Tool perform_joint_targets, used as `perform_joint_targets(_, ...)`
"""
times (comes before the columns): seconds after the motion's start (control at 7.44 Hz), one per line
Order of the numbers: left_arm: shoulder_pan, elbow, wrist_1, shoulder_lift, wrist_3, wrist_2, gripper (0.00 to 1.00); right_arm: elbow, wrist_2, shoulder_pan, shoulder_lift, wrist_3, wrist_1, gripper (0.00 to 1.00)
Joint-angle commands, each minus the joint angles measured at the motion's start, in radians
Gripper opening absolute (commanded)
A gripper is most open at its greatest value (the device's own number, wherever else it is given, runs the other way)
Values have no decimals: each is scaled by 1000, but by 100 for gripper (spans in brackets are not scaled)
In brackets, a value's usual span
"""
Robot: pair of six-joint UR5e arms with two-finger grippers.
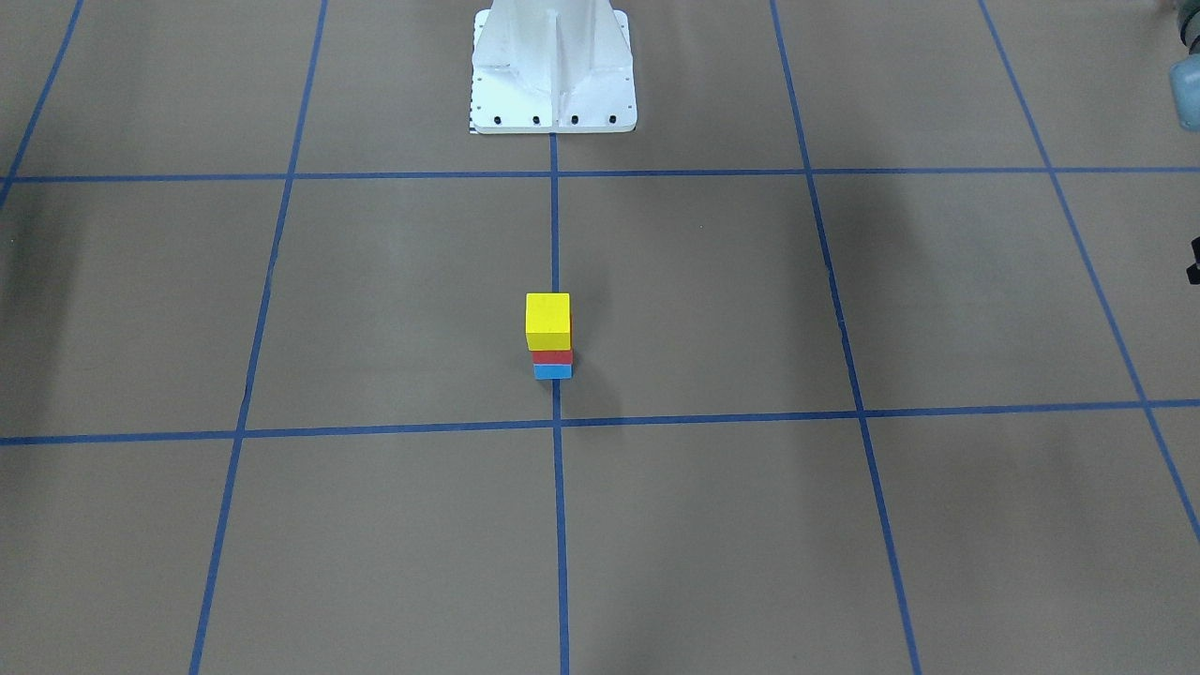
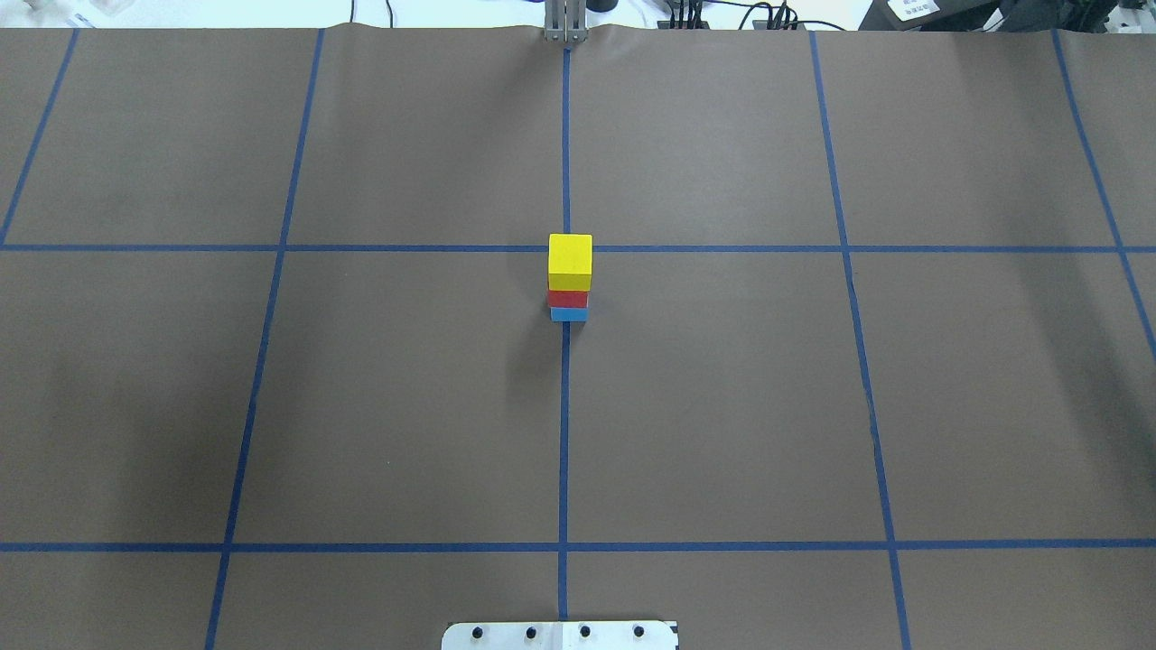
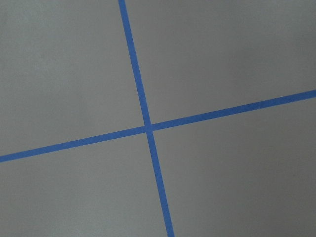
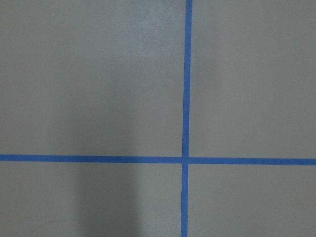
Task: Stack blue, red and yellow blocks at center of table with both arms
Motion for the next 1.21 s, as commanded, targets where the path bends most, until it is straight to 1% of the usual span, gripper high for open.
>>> perform_joint_targets(0.0,-82,5,13,9,4,-20,100,50,32,26,-15,-2,-73,99)
perform_joint_targets(0.13,-87,6,17,13,6,-73,100,48,33,26,-16,-2,-73,99)
perform_joint_targets(0.27,-101,6,14,36,6,-87,100,48,38,23,-16,-2,-75,99)
perform_joint_targets(0.67,-101,2,17,39,6,-84,100,30,47,23,-33,-4,-67,99)
perform_joint_targets(1.07,-101,-2,18,41,6,-83,100,34,47,23,-38,-4,-70,99)
